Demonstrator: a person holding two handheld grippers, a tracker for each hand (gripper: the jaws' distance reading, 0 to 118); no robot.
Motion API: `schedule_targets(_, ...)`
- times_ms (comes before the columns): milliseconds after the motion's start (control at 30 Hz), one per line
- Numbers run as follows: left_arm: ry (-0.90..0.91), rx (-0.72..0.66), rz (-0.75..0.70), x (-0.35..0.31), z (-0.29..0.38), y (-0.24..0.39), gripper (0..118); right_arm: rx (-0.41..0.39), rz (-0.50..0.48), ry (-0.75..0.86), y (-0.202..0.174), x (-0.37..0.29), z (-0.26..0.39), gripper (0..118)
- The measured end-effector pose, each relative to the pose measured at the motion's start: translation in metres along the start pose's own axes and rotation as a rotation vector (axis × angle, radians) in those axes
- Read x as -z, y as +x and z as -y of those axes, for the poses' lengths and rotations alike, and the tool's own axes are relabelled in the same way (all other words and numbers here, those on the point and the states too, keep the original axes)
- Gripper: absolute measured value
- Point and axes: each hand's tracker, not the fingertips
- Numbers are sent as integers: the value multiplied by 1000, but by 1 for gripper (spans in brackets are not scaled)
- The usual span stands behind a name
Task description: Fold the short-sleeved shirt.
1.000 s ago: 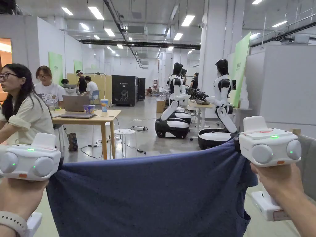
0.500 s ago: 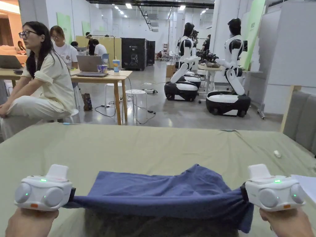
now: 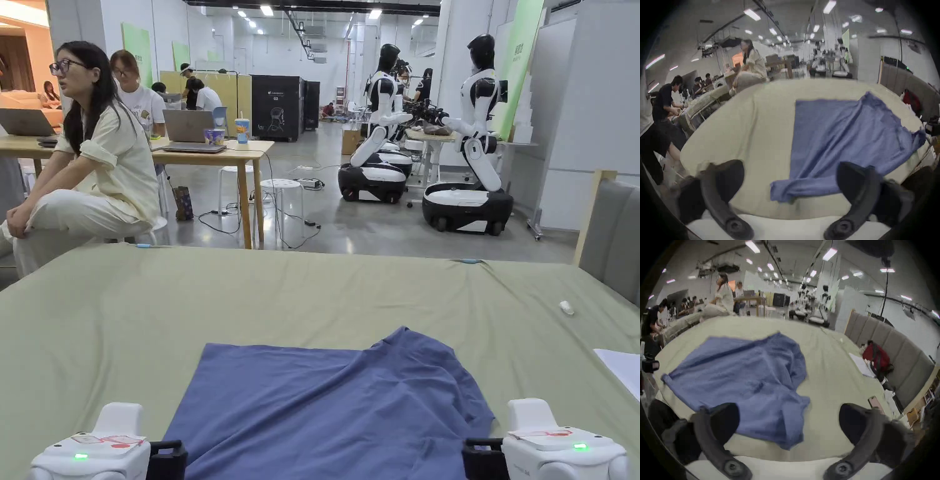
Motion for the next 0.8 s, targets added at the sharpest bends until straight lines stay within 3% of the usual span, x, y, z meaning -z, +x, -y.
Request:
schedule_targets(167, 124, 57, 58, -36, -11, 41, 116, 94, -70, 111, -38, -26, -9, 117)
schedule_targets(200, 145, 44, 73, -37, -5, 47, 109, 93, -68, 121, -46, -29, -7, 115)
schedule_targets(233, 159, 43, 81, -41, -3, 53, 93, 101, -77, 137, -52, -31, -6, 106)
schedule_targets(267, 150, 57, 77, -43, 0, 60, 63, 115, -93, 159, -59, -24, -1, 76)
schedule_targets(333, 126, 95, 85, -48, 7, 68, 9, 88, -70, 138, -72, -19, 1, 0)
schedule_targets(367, 114, 93, 93, -48, 9, 64, 0, 63, -55, 153, -76, -20, 4, 0)
schedule_targets(400, 76, 86, 113, -47, 10, 56, 0, 35, -78, 145, -83, -31, 3, 0)
schedule_targets(500, -54, 84, 64, -32, 21, 24, 0, 52, -118, 103, -87, -29, 11, 0)
schedule_targets(600, -151, -68, 58, -11, 37, -20, 0, 45, -112, 79, -90, -21, 22, 0)
schedule_targets(733, -190, -20, 4, 4, 58, -46, 0, 50, -124, 42, -95, -9, 31, 0)
schedule_targets(767, -189, -14, 5, 6, 61, -49, 9, 45, -122, 36, -95, -7, 32, 0)
schedule_targets(800, -192, -8, 0, 10, 63, -52, 39, 49, -128, 26, -96, -4, 31, 0)
